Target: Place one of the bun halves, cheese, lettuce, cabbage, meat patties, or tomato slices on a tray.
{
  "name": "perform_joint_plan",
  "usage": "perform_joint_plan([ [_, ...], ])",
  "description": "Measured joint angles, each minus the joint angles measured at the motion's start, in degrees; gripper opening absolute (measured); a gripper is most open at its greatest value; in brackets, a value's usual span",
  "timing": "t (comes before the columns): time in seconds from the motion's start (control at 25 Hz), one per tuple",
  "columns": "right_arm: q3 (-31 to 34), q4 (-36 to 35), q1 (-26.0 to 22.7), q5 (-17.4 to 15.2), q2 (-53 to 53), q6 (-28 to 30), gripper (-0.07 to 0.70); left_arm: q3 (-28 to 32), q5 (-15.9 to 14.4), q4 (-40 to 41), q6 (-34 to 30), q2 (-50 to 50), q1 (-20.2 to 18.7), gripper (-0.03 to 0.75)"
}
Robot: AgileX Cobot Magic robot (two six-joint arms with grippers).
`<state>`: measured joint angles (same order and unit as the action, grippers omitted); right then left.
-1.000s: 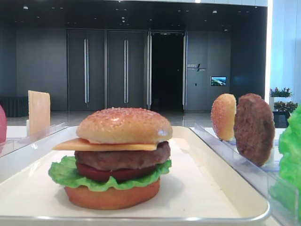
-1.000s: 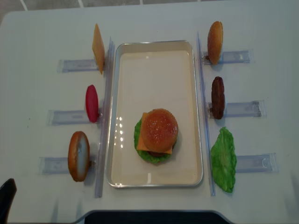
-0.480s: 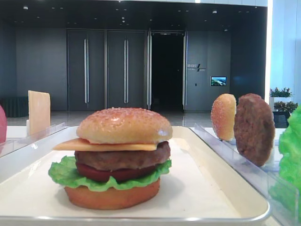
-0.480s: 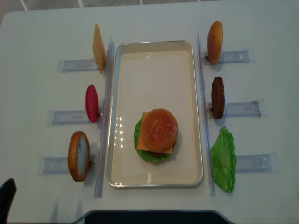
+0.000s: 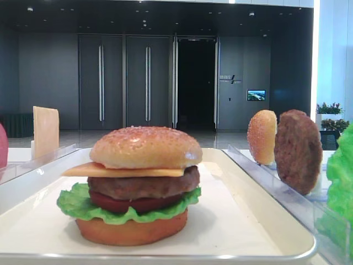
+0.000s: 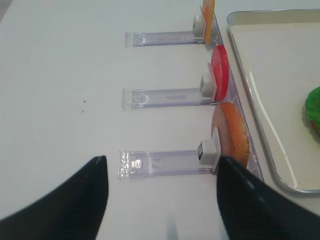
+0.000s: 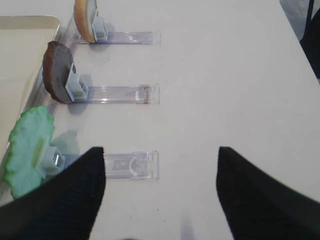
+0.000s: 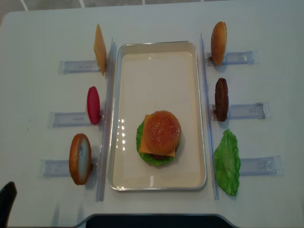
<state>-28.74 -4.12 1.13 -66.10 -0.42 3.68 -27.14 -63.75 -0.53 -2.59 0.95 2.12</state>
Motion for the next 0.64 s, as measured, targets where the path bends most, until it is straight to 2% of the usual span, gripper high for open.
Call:
perform_joint_plan([
  [0.64, 0.24, 0.0, 0.0, 0.63, 0.0, -0.04, 0.482, 0.0, 0.0, 0.0, 0.0, 0.0, 0.0, 0.517],
])
